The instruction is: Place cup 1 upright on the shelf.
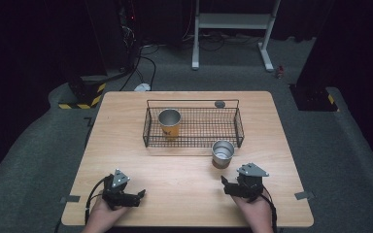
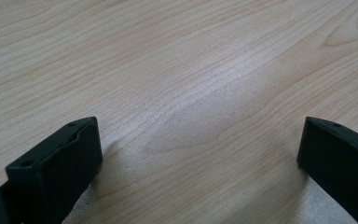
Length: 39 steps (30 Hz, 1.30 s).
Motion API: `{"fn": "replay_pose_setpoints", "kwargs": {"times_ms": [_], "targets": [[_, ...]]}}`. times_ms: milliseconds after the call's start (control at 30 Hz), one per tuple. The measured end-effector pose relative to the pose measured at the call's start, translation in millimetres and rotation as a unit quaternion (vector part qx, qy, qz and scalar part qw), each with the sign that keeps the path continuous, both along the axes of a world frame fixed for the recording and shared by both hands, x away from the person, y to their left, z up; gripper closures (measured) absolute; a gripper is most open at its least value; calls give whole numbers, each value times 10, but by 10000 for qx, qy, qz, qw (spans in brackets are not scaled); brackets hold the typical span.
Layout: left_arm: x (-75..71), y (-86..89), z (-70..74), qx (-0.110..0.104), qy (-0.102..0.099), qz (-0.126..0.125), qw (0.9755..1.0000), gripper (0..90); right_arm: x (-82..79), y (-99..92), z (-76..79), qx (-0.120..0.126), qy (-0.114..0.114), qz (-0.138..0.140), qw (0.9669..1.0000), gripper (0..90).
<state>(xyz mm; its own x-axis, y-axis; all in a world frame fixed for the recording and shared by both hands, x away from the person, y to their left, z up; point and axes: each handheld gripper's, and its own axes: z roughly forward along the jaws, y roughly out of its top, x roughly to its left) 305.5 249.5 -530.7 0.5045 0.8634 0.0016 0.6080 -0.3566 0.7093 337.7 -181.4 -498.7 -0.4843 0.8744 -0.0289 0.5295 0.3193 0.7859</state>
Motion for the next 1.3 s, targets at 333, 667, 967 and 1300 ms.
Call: {"fn": "replay_pose_setpoints", "kwargs": {"times_ms": [333, 667, 967, 1300], "targets": [[5, 2, 1, 7, -4, -22, 10000, 1, 72, 66, 119, 97, -17, -90, 9999, 101], [11, 6, 3, 33, -8, -48, 10000, 1, 88, 130, 120, 20, -65, -6, 10000, 95], [16, 9, 6, 77, -17, -62, 9999, 1, 97, 116, 128, 162, -117, -4, 9998, 94], [18, 0, 4, 28, 10, -40, 10000, 1, 121, 116, 148, 233, -146, 18, 9996, 94]]}}
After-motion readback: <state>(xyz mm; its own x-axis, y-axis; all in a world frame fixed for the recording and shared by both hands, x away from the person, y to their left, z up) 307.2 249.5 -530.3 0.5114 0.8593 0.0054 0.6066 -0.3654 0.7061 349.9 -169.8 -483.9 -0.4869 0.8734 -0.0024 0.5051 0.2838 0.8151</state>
